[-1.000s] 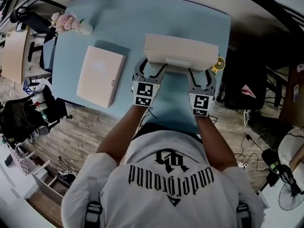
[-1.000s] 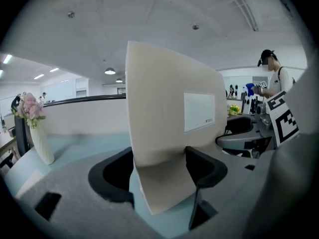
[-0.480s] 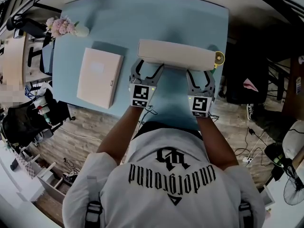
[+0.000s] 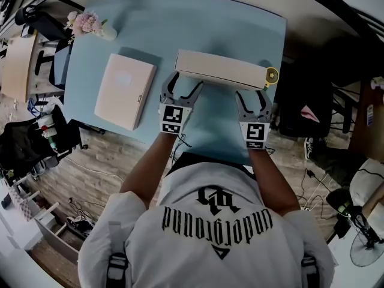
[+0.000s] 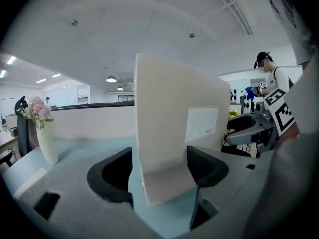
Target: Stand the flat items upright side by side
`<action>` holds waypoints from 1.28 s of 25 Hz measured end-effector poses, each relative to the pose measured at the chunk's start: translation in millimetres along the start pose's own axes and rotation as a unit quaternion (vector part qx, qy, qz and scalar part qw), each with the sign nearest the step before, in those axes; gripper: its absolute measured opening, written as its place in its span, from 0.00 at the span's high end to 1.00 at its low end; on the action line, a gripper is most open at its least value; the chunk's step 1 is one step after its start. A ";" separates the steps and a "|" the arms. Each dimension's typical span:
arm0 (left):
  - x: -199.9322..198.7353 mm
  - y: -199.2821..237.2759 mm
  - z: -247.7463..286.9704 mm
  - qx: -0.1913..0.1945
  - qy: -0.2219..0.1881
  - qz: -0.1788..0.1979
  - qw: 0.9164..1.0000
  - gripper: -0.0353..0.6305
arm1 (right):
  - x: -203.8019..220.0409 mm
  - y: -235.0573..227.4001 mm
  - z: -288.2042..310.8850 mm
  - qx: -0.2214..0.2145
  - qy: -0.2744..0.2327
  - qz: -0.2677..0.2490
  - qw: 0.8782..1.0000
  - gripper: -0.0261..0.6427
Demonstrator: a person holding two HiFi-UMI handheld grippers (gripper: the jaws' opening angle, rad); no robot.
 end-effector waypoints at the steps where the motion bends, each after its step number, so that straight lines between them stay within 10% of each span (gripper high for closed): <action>1: -2.1 -1.6 -5.2 -0.003 -0.003 0.000 1.000 0.41 | -1.8 0.5 -6.1 -0.002 -0.002 0.000 1.000 0.53; 32: -47.5 -56.6 -256.8 -0.165 -0.088 -0.032 0.982 0.43 | -106.2 82.0 -157.2 -0.140 -0.139 -0.031 0.980 0.56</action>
Point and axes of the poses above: the fingertips, and each gripper's own axes: z forward along the fingers, y to its left, x out of its underside, the point moved 7 cm from there along -z, backward along the fingers, and after that the axes turned 3 degrees about z, right-handed, at the moved point
